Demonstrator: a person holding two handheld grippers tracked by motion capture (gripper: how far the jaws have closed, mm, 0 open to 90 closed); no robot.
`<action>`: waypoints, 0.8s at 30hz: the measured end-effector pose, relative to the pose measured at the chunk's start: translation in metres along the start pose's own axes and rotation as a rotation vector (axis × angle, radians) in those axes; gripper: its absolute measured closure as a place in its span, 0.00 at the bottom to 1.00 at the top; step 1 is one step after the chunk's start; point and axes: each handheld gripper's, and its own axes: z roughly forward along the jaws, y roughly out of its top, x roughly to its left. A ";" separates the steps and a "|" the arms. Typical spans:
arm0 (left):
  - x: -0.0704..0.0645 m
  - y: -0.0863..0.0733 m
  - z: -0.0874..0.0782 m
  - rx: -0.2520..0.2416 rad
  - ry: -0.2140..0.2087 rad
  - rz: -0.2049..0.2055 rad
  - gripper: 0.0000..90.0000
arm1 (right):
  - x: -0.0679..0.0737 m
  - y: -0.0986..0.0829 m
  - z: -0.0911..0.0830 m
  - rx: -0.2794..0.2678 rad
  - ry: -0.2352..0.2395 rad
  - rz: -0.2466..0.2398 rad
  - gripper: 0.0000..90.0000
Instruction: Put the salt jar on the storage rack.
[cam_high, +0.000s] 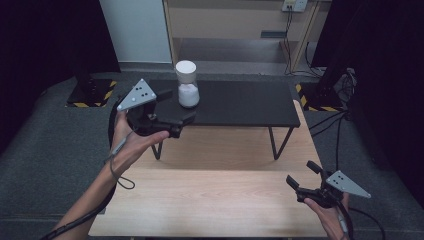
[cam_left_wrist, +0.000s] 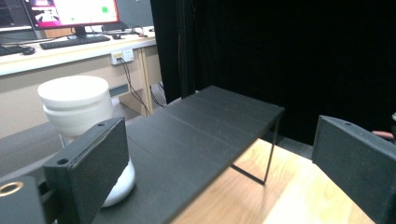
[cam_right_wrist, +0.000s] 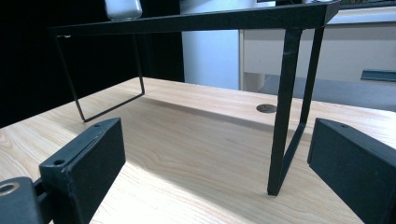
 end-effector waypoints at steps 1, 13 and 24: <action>-0.001 -0.002 -0.002 0.003 -0.003 -0.004 0.04 | 0.000 0.000 0.000 0.000 0.000 -0.002 0.05; -0.004 -0.025 -0.012 0.040 -0.007 0.011 0.02 | 0.001 0.000 0.000 0.000 0.001 -0.003 0.05; -0.007 -0.021 -0.008 0.042 -0.006 0.028 0.02 | 0.001 0.000 0.000 -0.001 0.001 -0.003 0.05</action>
